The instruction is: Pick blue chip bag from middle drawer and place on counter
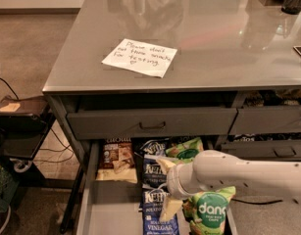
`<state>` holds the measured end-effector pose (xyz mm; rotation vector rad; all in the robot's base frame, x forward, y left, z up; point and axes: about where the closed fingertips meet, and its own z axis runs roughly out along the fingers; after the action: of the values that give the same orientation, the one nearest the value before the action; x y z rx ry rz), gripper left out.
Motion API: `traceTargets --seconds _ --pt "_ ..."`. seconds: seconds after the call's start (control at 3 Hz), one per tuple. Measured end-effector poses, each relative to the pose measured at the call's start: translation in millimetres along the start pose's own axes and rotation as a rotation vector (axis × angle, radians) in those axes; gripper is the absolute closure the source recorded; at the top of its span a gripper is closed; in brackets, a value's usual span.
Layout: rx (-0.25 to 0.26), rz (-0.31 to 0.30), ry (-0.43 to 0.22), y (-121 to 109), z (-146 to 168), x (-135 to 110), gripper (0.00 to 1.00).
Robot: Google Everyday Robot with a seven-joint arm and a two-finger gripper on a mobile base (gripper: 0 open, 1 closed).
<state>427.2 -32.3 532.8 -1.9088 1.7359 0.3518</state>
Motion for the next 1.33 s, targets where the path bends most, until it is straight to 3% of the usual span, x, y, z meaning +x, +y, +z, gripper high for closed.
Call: traceTargets --seconds 0.33,0.67,1.33 --pt "-0.015 0.034 0.022 -3 20 16 0.04" --pt "-0.036 0.066 0.049 -4 36 31 0.17" --pt "-0.091 0.114 0.084 2 64 55 0.19"
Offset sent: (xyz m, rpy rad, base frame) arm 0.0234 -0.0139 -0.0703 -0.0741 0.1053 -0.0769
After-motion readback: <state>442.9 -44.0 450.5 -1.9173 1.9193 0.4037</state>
